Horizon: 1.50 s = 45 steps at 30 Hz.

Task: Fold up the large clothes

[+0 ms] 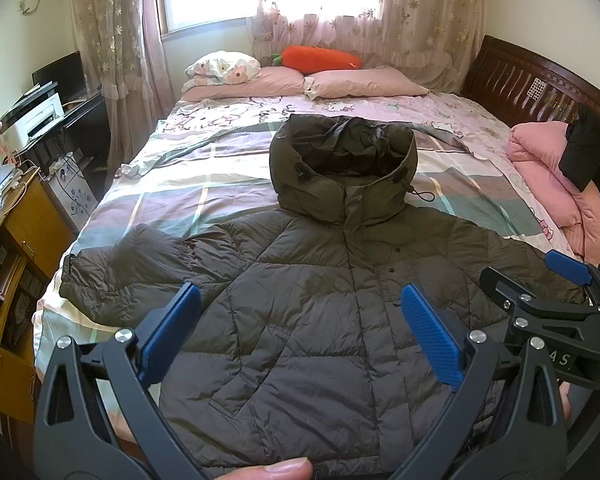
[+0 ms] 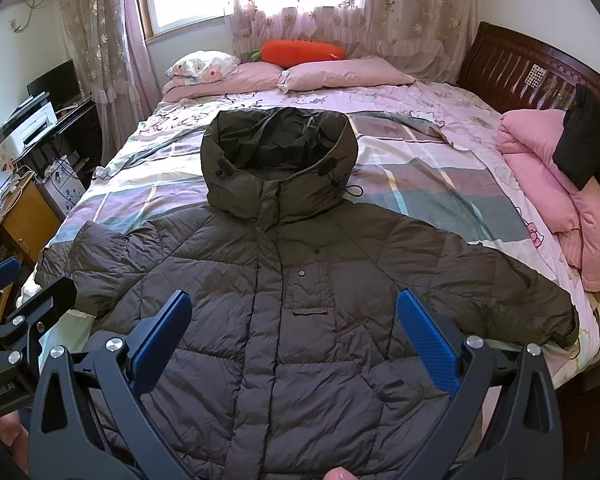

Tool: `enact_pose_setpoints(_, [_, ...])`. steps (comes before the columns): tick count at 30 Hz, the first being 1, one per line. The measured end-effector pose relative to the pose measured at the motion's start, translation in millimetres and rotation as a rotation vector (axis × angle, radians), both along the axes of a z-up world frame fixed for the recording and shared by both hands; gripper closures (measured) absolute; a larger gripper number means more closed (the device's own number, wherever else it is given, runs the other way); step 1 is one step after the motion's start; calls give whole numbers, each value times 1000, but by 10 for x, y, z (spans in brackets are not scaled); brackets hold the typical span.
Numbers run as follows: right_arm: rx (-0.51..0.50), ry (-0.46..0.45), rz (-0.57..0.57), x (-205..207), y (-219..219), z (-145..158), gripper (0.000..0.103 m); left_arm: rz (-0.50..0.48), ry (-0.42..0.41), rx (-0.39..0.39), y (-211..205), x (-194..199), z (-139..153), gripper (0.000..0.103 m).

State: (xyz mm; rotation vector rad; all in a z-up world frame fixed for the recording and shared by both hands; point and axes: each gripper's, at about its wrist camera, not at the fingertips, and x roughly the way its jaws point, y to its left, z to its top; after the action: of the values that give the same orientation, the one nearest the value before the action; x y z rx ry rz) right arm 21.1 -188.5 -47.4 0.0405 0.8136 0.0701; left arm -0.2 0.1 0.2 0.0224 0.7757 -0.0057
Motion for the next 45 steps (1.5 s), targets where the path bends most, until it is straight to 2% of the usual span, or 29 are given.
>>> enact_pose_setpoints(15, [1, 4, 0, 16, 6, -26, 1, 1, 4, -3, 49, -119, -135, 2])
enact_pose_setpoints(16, [2, 4, 1, 22, -3, -13, 1, 1, 5, 0, 5, -4, -63, 2])
enact_pose_setpoints(24, [1, 7, 2, 25, 4, -26, 1, 1, 6, 1, -7, -15, -119, 2])
enact_pose_setpoints(33, [2, 9, 2, 37, 3, -37, 1, -2, 19, -3, -32, -65, -260, 2])
enact_pose_setpoints(45, [1, 13, 4, 47, 6, -47, 1, -1, 24, -3, -28, -42, -219, 2])
